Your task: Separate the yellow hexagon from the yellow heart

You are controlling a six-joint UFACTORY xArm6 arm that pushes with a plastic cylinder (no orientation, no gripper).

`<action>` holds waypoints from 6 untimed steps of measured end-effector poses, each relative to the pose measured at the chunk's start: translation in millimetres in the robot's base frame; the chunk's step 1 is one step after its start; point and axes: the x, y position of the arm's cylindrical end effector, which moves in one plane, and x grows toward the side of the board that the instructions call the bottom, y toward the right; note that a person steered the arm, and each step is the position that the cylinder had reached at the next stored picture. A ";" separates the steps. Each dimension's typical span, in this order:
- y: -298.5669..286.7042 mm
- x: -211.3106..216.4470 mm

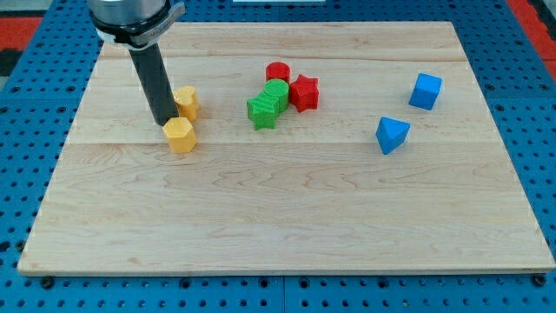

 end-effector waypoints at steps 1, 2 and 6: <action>26.7 26.8; 43.8 61.0; 139.6 113.1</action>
